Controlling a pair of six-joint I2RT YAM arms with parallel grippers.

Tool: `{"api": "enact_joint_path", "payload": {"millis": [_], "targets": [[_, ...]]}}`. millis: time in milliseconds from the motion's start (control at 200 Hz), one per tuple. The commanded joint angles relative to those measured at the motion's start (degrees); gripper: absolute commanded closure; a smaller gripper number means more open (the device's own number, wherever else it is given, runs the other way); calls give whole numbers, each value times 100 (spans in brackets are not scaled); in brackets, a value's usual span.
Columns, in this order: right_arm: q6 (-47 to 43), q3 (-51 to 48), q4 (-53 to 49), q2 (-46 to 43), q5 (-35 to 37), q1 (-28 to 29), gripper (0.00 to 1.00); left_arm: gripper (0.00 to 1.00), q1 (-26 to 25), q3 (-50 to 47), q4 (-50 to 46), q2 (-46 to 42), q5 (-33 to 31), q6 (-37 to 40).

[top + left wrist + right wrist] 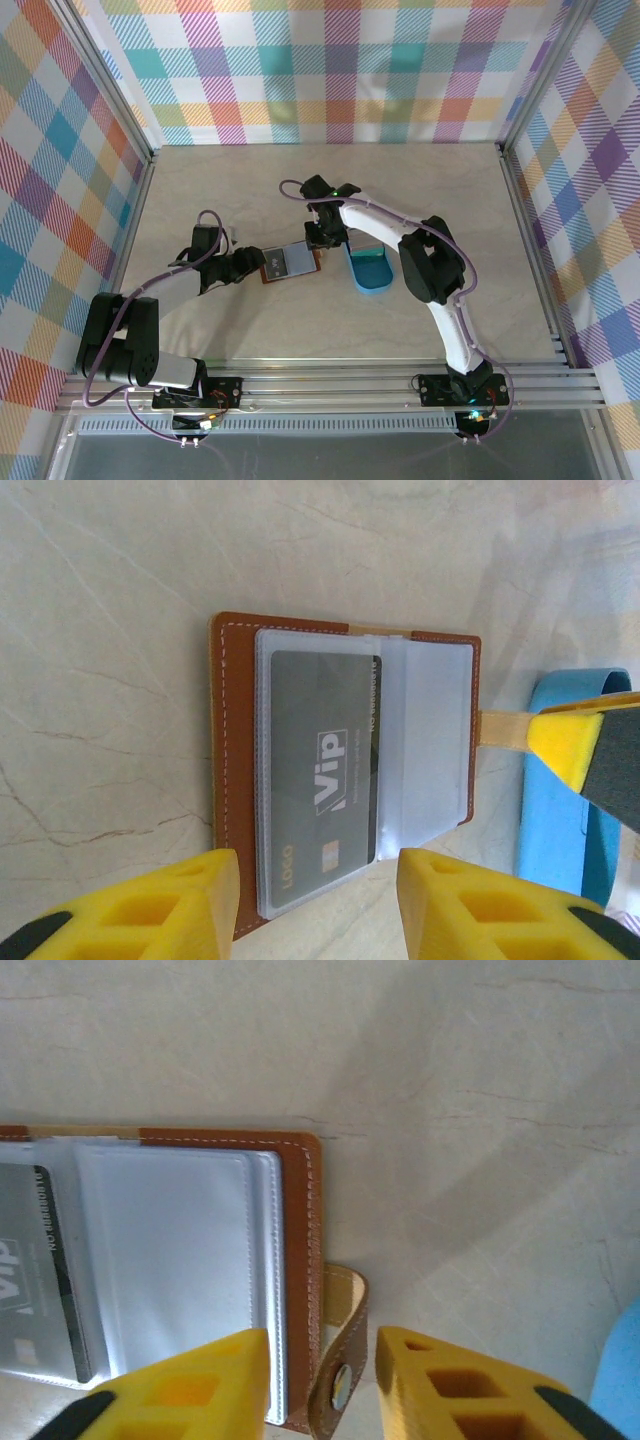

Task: Put the credit cards into the card holder

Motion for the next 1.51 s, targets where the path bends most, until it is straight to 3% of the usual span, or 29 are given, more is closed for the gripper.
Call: {"api": "enact_joint_path", "payload": {"millis": [0, 420, 700, 925, 1325, 1500], "targets": [[-97, 125, -176, 24, 30, 29, 73, 54, 61, 129, -156, -9, -2, 58], [-75, -300, -117, -374, -25, 217, 100, 54, 155, 270, -866, -289, -368, 83], [61, -1048, -34, -972, -194, 355, 100, 52, 265, 197, -1047, -407, 127, 102], [-90, -1687, 27, -1485, -518, 398, 100, 51, 265, 79, -1368, -809, 108, 222], [-1451, -2625, 1, -2449, -697, 719, 100, 50, 265, -101, -1728, -1256, 125, 226], [-1639, -2373, 62, -2217, -842, 664, 100, 50, 259, -149, -1651, -1331, 136, 115]]}}
